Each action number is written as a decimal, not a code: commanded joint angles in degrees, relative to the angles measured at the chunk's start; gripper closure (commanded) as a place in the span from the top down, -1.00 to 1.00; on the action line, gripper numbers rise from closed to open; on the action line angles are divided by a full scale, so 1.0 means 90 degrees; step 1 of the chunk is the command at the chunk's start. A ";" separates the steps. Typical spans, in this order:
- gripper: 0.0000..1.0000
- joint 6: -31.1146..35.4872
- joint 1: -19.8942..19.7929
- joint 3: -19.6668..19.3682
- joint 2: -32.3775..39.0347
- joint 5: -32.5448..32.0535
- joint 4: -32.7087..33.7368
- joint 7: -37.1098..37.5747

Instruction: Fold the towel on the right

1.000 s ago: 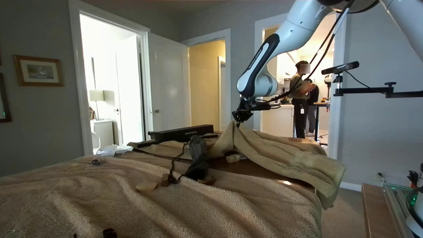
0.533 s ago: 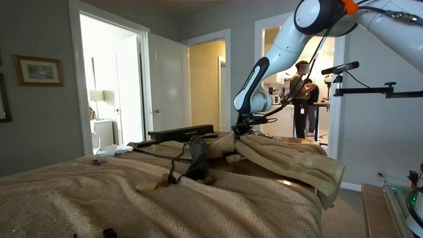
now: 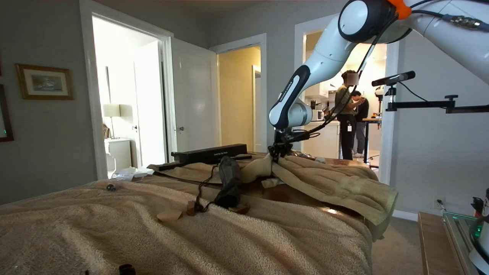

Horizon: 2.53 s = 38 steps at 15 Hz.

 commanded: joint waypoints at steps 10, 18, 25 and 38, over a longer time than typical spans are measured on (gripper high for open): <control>1.00 -0.2689 0.0079 -0.0387 -0.3294 -0.1726 -0.3524 -0.0310; 1.00 -0.0756 -0.0072 -0.0301 -0.2644 -0.1464 -0.4076 -0.0577; 0.08 0.0164 -0.0259 -0.0087 -0.2091 -0.1211 -0.3922 -0.0834; -0.96 -0.1567 -0.0181 -0.0265 -0.4299 -0.1105 -0.4123 -0.0801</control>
